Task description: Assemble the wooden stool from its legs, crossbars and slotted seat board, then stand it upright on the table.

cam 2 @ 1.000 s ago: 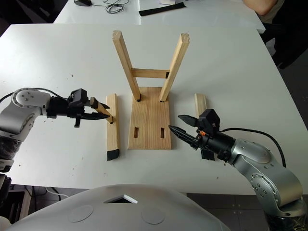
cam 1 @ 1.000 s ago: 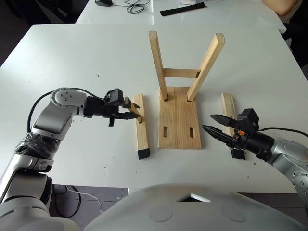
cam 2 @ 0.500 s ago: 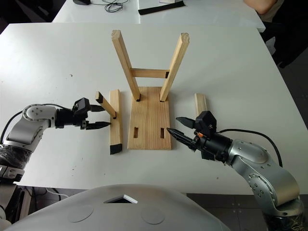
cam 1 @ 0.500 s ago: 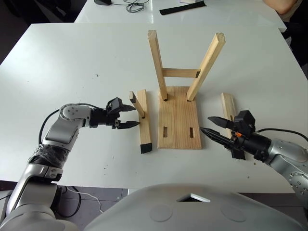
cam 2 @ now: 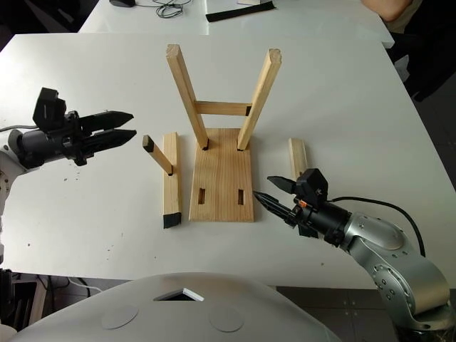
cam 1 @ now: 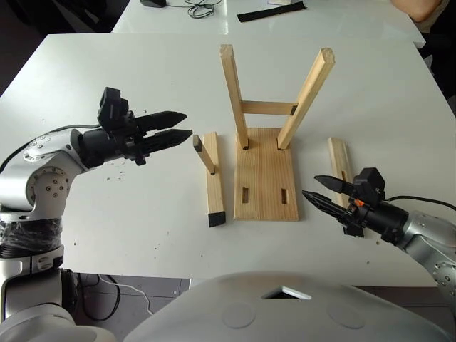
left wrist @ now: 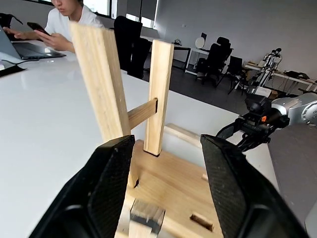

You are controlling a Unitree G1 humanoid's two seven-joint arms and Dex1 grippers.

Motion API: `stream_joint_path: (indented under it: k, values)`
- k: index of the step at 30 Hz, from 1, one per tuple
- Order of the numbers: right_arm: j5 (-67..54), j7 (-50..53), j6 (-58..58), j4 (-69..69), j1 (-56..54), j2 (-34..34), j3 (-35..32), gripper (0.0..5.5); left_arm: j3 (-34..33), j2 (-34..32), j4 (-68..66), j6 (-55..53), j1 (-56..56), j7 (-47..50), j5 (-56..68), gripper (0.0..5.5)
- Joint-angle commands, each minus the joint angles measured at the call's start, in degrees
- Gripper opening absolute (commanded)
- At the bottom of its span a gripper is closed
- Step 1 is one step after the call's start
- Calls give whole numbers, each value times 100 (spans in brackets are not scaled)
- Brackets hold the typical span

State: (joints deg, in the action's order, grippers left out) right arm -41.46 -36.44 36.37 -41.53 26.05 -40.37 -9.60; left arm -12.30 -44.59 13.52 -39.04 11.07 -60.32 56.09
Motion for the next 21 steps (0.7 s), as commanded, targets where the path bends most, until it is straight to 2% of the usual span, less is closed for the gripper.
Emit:
stream_joint_path:
  k: [1,12,21]
  values:
    - [29,-116,50,97,-247,-126,-7,272,-41,373,479,-365,173,727,415,254]
    - [69,-200,152,229,-677,-145,226,272,554,1057,312,-170,714,1092,-139,254]
    - [82,-277,190,307,-880,-174,343,272,610,1290,75,-106,1134,1077,-299,254]
